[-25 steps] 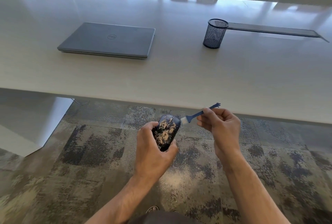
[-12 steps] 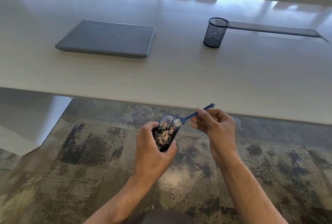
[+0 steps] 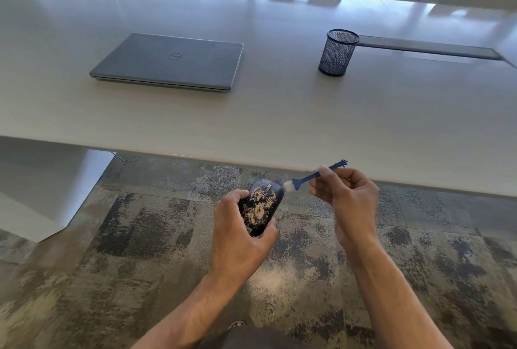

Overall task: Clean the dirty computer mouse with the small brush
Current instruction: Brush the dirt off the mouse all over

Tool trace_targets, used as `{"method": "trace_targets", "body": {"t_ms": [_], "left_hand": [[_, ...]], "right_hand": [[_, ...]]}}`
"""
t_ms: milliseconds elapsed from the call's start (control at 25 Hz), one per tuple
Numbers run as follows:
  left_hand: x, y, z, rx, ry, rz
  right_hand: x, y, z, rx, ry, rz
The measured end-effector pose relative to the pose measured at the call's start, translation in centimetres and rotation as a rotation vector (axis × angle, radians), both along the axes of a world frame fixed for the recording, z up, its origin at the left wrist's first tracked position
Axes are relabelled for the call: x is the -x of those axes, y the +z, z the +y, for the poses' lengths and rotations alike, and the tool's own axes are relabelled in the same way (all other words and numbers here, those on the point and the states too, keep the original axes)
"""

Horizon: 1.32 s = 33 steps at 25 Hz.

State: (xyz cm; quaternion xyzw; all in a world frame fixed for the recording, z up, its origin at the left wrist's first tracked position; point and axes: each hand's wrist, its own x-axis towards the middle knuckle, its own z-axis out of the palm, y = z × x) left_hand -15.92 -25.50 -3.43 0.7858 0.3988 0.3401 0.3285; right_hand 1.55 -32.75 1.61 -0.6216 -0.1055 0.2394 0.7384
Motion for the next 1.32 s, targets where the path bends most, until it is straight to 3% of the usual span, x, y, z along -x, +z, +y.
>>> {"method": "trace_targets", "body": {"t_ms": [400,800,1000,1160,1320], "left_hand": [[-0.14,0.05,-0.41,0.026,-0.008,-0.029],[-0.04,0.09,-0.57,-0.001,-0.014,-0.033],[0.18,-0.07,-0.63,-0.018,-0.011,-0.045],[0.13,-0.21,-0.56,-0.039,-0.007,-0.059],[-0.06,0.03,-0.43,-0.047,-0.002,-0.071]], "right_hand": [[-0.56,0.17,0.05,-0.071,0.030,0.067],[-0.07,0.43,0.78,-0.023,0.099,0.022],[-0.48,0.32,0.56,-0.008,0.028,-0.006],[0.28,0.34,0.80,-0.010,0.113,0.001],[-0.56,0.71,0.41,-0.015,0.027,-0.006]]}}
